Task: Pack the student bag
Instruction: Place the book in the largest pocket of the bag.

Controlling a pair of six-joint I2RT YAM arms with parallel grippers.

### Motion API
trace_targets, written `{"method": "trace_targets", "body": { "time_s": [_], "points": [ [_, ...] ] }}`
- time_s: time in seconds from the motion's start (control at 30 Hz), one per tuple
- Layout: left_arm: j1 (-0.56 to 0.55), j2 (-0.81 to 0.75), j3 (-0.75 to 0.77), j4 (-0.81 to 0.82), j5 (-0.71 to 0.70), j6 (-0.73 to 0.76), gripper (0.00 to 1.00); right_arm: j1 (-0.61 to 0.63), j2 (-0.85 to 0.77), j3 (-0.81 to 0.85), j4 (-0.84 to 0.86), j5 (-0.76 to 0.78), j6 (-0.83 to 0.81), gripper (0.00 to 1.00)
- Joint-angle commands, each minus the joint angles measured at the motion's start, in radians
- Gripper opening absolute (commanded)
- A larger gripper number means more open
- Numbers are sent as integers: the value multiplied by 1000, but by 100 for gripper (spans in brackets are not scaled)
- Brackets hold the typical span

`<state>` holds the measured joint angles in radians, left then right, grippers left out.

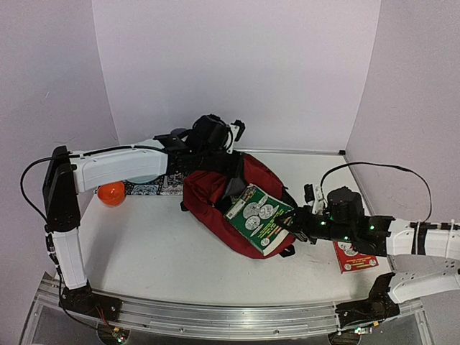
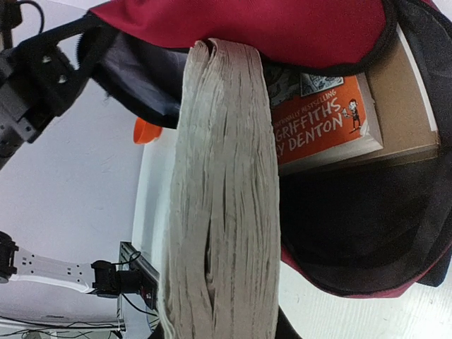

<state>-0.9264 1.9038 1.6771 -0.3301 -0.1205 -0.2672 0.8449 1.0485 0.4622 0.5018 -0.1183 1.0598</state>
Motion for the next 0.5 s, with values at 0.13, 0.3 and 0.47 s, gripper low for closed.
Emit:
{"method": "trace_targets", "body": {
  "time_s": [0.13,0.3,0.47],
  "points": [
    [-2,-132,-31,107,71,-42,0,-29,16,21,149,-20,56,0],
    [-2,-127,-11,138,79,-68,0,-29,105,44,221,-136,67,0],
    [-2,-97,13,141,117,-78,0,-29,174,62,294,-173,74,0]
  ]
}}
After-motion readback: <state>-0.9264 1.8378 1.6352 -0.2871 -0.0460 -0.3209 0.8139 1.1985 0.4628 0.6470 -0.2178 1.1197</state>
